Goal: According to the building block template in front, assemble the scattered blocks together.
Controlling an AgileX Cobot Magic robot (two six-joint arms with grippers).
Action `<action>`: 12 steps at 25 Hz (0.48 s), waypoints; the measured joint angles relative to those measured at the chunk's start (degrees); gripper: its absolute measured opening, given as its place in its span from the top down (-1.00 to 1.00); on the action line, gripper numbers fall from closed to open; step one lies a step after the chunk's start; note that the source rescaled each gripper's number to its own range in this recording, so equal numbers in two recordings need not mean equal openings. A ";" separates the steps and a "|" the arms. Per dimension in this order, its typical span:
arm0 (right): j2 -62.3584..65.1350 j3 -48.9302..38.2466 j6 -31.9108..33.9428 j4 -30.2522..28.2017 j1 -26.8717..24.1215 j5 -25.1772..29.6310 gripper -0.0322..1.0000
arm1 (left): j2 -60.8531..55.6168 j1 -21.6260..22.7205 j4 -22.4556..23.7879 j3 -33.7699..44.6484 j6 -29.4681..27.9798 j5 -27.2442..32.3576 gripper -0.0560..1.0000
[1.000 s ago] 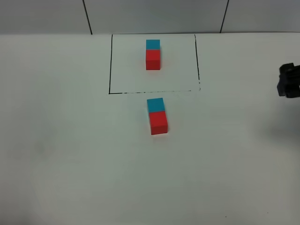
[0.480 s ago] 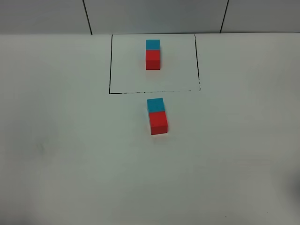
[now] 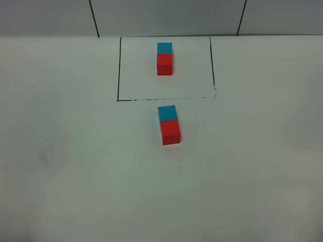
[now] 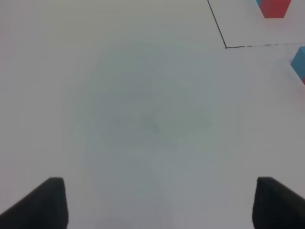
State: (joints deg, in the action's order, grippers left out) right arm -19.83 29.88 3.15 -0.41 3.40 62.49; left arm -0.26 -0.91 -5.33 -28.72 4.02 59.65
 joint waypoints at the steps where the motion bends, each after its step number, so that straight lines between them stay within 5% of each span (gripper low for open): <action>1: 1.67 -0.71 -0.15 0.00 0.72 -0.25 -1.00 | 0.00 0.00 0.00 0.00 0.00 0.00 -0.74; 12: 17.11 -1.78 -1.02 0.41 2.64 -1.85 -0.97 | 0.00 0.00 0.00 0.00 0.00 0.00 -0.74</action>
State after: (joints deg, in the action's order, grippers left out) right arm -2.72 28.10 2.13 0.00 6.04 60.63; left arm -0.26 -0.91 -5.33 -28.72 4.02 59.65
